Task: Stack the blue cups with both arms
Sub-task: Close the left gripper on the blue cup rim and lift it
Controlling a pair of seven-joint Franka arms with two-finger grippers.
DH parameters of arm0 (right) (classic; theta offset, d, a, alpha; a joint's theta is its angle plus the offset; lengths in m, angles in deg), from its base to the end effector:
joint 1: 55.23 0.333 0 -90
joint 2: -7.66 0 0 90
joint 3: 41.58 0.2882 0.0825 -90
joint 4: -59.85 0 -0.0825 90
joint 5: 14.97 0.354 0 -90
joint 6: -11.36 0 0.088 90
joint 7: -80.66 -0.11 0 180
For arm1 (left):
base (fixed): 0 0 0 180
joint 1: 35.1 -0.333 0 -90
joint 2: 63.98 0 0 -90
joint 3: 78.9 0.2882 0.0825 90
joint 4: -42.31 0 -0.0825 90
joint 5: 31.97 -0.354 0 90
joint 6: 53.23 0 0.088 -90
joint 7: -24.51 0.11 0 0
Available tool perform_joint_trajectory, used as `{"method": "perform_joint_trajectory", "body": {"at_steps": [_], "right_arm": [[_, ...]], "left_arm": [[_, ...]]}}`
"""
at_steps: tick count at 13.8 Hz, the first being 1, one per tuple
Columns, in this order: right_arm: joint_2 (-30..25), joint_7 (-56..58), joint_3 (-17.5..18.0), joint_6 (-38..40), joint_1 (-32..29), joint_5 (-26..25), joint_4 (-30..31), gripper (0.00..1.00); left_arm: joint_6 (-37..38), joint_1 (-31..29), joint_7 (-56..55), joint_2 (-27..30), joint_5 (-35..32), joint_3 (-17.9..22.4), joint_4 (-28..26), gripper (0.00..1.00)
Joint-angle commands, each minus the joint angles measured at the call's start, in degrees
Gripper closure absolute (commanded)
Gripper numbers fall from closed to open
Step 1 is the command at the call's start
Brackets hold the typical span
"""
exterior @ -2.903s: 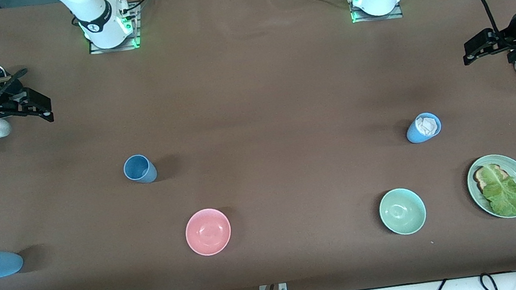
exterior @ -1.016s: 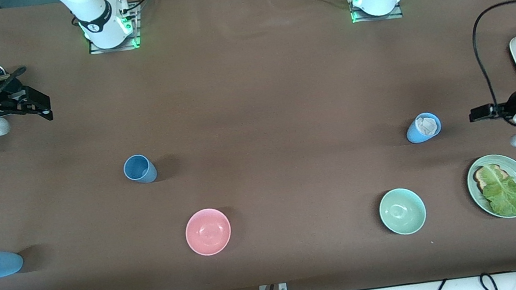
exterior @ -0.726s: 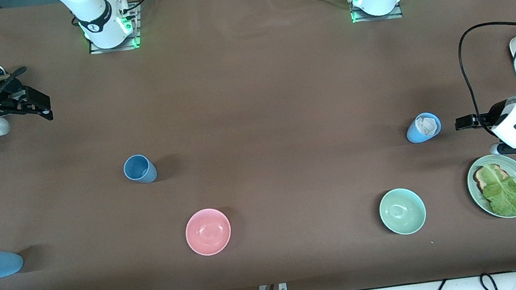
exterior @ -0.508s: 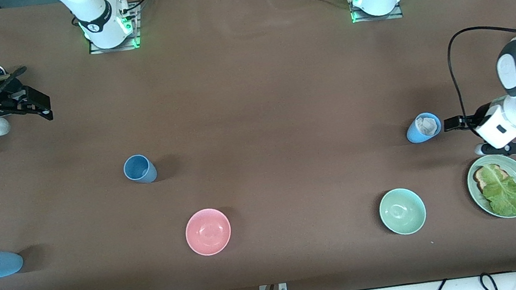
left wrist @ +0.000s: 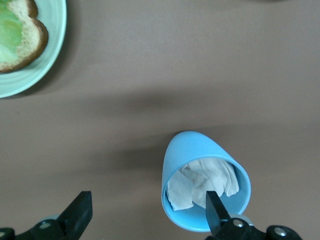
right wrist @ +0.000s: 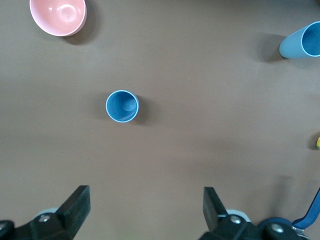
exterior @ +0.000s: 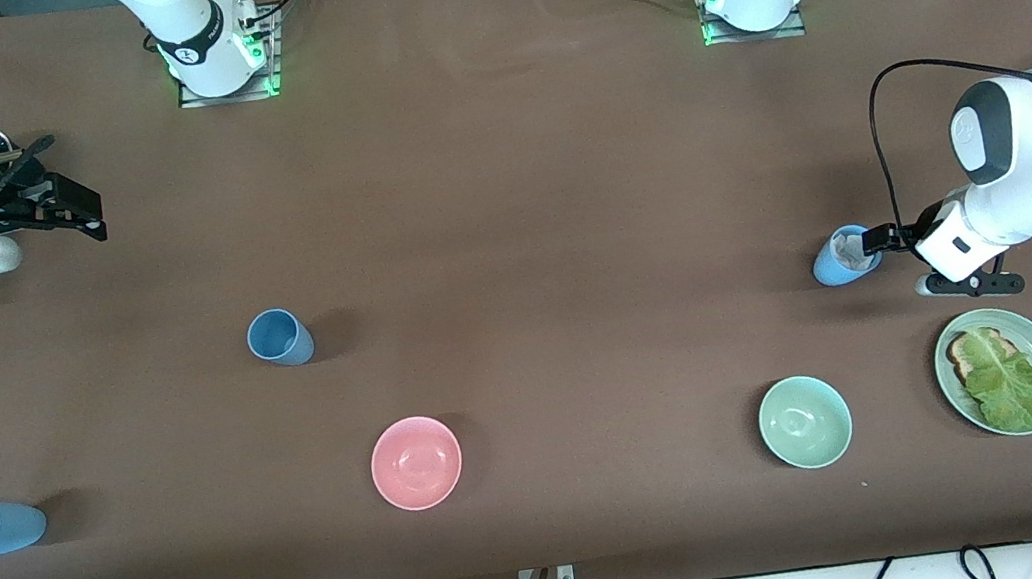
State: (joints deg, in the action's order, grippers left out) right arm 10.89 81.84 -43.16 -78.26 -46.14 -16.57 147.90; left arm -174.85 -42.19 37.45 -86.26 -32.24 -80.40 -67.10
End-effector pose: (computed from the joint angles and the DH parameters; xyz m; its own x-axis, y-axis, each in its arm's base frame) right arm 0.5349 0.0678 0.5782 0.9881 0.1508 -0.0295 0.1517 -0.9880 0.0289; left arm 0.5695 0.0565 0.2709 0.9768 -0.1316 -0.1688 -0.1257 -0.9910 0.0454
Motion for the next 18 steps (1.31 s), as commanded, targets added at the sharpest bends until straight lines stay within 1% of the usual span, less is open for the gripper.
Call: {"method": "perform_joint_trajectory", "body": {"at_steps": [1,5,6,9,12,13,14,16,18], "right_arm": [[-0.3,1.0,0.0,0.9,-0.2,0.1,-0.2,0.0],[-0.2,1.0,-0.1,0.9,-0.2,0.7,-0.1,0.0],[-0.3,1.0,0.0,0.9,-0.2,0.8,0.2,0.0],[-0.6,1.1,0.0,0.9,-0.2,0.5,0.0,0.0],[-0.5,1.1,0.0,0.8,-0.2,0.4,0.0,0.0],[-0.6,1.1,0.0,0.9,-0.2,0.4,0.0,0.0],[-0.6,1.1,0.0,0.9,-0.2,0.4,0.0,0.0],[-0.4,1.1,0.0,0.9,-0.2,0.4,0.0,0.0],[-0.3,1.1,0.0,0.7,-0.2,0.5,0.0,0.0]], "left_arm": [[-1.1,-0.5,3.3,1.5,-1.0,-0.1,-2.6,0.0],[-1.2,-0.5,3.9,0.0,-1.0,-0.2,-2.5,0.0],[-1.2,-0.4,3.8,-0.1,-1.0,-0.1,-2.6,0.02],[-1.2,-0.3,3.4,-1.6,-1.0,-0.2,-1.9,0.14],[-1.2,0.0,2.7,-2.2,-0.6,-0.2,-1.8,0.42],[-1.2,0.0,1.8,-2.2,-0.3,-0.2,-1.8,0.57],[-1.2,0.1,0.0,-2.2,-0.3,-0.2,-1.8,0.74],[-1.1,0.1,-1.9,-2.2,-0.3,-0.2,-1.8,1.0],[-1.1,0.3,-2.1,-2.2,-0.2,-0.3,-1.7,1.0]]}}
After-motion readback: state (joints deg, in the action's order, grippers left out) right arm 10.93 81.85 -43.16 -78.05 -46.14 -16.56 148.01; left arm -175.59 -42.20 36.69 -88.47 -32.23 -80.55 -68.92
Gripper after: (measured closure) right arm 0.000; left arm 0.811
